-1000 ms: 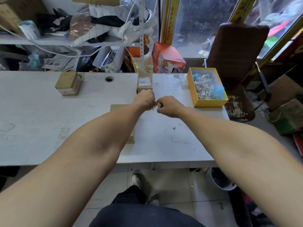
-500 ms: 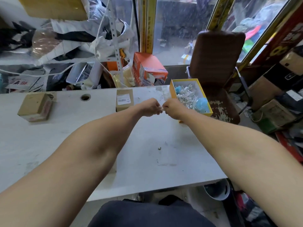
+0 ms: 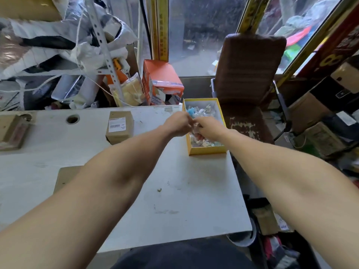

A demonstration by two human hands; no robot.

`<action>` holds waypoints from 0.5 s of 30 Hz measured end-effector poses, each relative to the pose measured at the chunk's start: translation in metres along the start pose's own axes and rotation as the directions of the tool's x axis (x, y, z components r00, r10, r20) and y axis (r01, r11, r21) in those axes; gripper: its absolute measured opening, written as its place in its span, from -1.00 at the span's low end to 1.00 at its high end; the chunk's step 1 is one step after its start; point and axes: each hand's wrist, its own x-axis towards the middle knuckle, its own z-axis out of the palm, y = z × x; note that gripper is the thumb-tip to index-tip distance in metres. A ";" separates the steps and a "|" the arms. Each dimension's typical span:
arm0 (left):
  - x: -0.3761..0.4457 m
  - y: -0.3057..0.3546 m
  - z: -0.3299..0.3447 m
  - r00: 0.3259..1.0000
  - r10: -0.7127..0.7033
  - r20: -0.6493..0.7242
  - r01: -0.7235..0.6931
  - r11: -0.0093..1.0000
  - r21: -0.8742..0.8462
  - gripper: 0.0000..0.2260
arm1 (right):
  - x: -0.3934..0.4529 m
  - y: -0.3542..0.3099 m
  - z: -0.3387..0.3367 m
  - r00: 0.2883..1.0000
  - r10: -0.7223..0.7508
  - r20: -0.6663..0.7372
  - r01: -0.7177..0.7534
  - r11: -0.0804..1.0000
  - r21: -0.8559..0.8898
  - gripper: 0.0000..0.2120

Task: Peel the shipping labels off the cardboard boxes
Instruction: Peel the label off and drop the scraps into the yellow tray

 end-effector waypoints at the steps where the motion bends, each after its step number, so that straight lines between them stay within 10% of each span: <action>1: 0.007 0.004 0.002 1.000 -0.005 -0.002 0.005 1.000 -0.003 -0.86 | 0.002 0.008 -0.003 1.000 -0.009 -0.010 0.009 1.000 0.018 -0.82; 15: 0.057 0.046 0.042 0.980 -0.198 -0.031 0.197 0.980 -0.030 -0.88 | 0.034 0.072 -0.047 0.976 0.208 0.058 -0.201 0.973 -0.110 -0.72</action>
